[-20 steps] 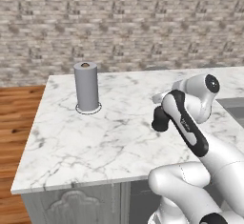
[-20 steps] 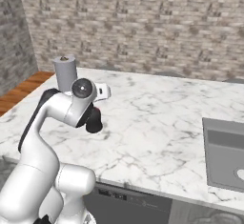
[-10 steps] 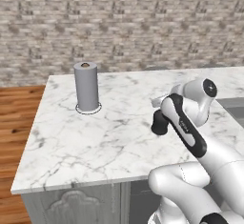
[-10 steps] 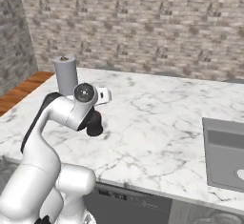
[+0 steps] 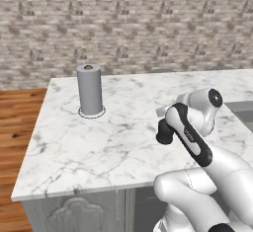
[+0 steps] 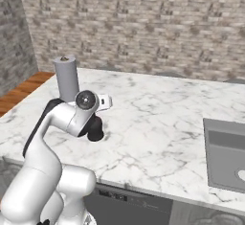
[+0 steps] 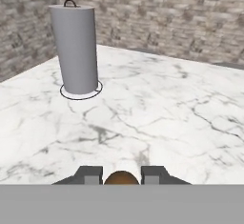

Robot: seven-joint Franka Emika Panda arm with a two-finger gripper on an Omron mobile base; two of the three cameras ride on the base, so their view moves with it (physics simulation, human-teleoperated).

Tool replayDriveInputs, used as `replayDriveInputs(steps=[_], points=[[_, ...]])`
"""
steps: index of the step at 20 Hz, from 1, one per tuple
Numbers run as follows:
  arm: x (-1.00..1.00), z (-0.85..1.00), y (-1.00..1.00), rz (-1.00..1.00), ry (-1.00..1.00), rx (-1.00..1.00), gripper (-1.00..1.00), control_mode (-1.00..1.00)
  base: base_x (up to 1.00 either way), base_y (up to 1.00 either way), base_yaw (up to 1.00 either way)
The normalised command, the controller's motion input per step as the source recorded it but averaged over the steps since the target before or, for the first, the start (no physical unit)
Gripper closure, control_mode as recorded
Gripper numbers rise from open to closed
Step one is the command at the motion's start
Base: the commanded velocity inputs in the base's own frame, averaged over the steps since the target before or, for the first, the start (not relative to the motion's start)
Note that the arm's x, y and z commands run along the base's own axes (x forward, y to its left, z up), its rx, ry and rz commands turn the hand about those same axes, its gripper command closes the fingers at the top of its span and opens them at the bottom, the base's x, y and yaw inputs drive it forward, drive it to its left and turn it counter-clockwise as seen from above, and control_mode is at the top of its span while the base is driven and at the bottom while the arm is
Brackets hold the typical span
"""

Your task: Move the drinks to the dining counter.

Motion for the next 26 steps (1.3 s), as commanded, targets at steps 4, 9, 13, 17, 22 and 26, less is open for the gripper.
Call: replayDriveInputs(steps=[4,9,13,17,22,26], points=[[0.09,-0.25,0.00,0.00,0.00,0.00,1.00,-1.00,0.00,0.00,0.00],[0.17,-0.24,0.00,0.00,0.00,0.00,1.00,-1.00,0.00,0.00,0.00],[0.21,-0.24,0.00,0.00,0.00,0.00,1.00,-1.00,0.00,0.00,0.00],[0.14,-0.23,0.00,0.00,0.00,0.00,1.00,-1.00,0.00,0.00,0.00],[0.10,-0.24,0.00,0.00,0.00,0.00,1.00,-1.00,0.00,0.00,0.00],[0.04,-0.22,0.00,0.00,0.00,0.00,1.00,-1.00,0.00,0.00,0.00]])
